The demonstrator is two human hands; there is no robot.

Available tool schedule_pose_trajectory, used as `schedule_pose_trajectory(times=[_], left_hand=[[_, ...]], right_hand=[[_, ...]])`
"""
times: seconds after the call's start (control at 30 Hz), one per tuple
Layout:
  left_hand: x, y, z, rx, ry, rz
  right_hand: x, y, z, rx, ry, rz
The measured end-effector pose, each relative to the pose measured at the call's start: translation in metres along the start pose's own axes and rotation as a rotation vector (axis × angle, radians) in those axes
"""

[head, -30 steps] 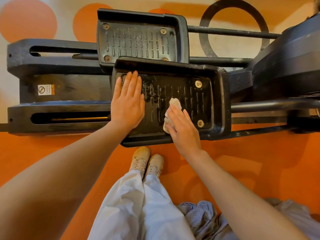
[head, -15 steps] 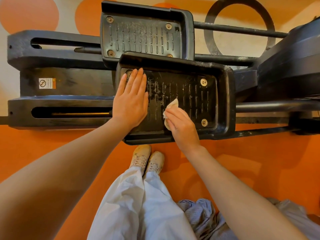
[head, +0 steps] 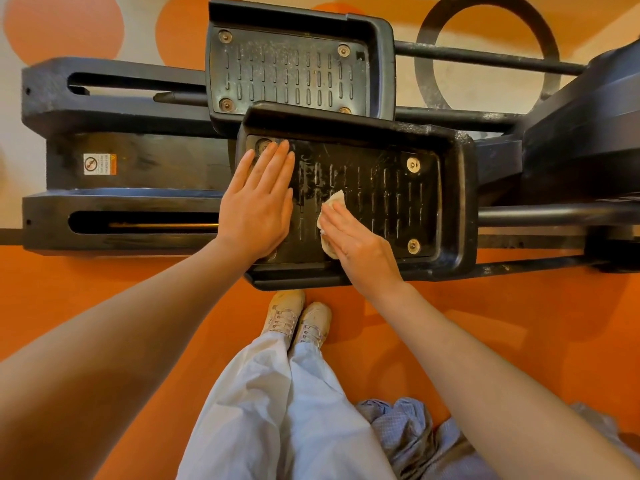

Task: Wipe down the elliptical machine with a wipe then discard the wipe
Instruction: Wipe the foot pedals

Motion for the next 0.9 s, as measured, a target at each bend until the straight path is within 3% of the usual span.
schedule_pose_trajectory(times=[0.5, 0.73, 0.9], left_hand=[[0.001, 0.000, 0.000, -0.017, 0.011, 0.043], [0.001, 0.001, 0.000, -0.022, 0.019, 0.044], [0.001, 0.002, 0.000, -0.032, 0.022, 0.046]], right_hand=[[0.014, -0.008, -0.002, -0.157, 0.095, 0.014], [0.018, -0.001, -0.009, -0.065, 0.001, 0.122], [0.022, 0.001, -0.009, -0.041, 0.050, 0.119]])
Point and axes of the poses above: each hand's wrist, its own x-axis towards the middle knuckle, its own y-axis out of the back of the hand, z = x × y, the point moved 7 cm from there along x, towards the middle knuckle, and after that the axes turned 2 degrees about y, right-handed, at the moved point
